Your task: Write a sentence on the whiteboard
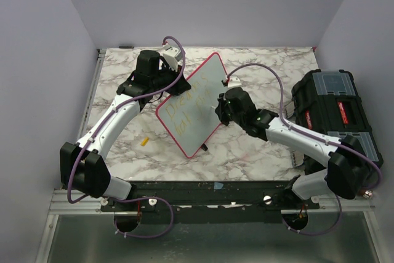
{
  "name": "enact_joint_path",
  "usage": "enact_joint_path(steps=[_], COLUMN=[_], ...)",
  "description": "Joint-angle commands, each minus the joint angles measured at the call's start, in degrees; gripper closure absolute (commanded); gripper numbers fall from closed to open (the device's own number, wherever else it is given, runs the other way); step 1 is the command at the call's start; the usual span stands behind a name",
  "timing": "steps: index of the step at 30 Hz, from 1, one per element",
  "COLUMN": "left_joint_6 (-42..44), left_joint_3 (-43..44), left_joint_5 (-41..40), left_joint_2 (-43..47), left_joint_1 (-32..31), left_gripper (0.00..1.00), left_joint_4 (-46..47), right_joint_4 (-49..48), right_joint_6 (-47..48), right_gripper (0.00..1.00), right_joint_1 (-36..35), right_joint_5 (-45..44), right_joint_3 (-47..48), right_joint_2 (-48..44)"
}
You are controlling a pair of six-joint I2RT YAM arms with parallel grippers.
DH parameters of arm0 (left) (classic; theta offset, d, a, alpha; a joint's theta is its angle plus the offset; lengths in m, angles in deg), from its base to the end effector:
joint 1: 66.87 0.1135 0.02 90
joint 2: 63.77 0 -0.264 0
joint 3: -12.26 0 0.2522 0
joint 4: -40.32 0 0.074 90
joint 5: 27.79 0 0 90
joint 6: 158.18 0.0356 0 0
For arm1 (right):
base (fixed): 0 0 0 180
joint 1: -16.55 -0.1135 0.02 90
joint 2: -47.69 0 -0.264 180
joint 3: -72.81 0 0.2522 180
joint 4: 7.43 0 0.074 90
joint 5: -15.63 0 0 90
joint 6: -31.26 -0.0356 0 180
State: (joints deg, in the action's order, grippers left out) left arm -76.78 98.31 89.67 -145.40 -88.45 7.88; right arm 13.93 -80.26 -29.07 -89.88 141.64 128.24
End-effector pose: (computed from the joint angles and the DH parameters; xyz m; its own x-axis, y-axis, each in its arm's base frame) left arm 0.2973 -0.1353 0.3445 -0.5373 0.0698 -0.8405 0.6317 0.6937 -0.3462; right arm 0.2267 0.2180 0.2636 -0.5503 -0.0569 -0.8330 -0.3549 0.9190 0.1716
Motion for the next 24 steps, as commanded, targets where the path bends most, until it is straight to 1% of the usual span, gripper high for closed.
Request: enact_joint_path(steps=[1,7,16,21,24], left_joint_6=[7.32,7.37,7.37,7.48,7.55], left_joint_3=[-2.07,-2.07,-2.42,-2.58,-2.68], left_joint_5=[-1.27,-1.38,-1.36,-1.51,-1.67], left_joint_2=[-1.32,-1.3,-1.34,-1.1,-0.99], left_joint_1=[-1.62,-1.58,-1.62,-1.62,-1.68], left_gripper=[1.0,1.0,1.0,1.0,1.0], left_joint_4=[-2.19,-2.24,-1.82,-1.85,-1.83], right_joint_4=[-1.21,0.88,3.3,2.96,1.98], right_joint_6=[-1.18,-0.9,-1.79,-1.74,-1.21], right_gripper=[0.99,0.99,0.99,0.99,0.99], right_joint_1=[-0.08,-0.08,-0.08,-0.03,0.15], right_joint_5=[5.42,3.74,-3.43,-6.6,-6.01], right_joint_3=[4.76,5.15,-1.17,-0.57,1.81], right_joint_2=[-0.16,-3.92,-12.89,-10.99,-8.44])
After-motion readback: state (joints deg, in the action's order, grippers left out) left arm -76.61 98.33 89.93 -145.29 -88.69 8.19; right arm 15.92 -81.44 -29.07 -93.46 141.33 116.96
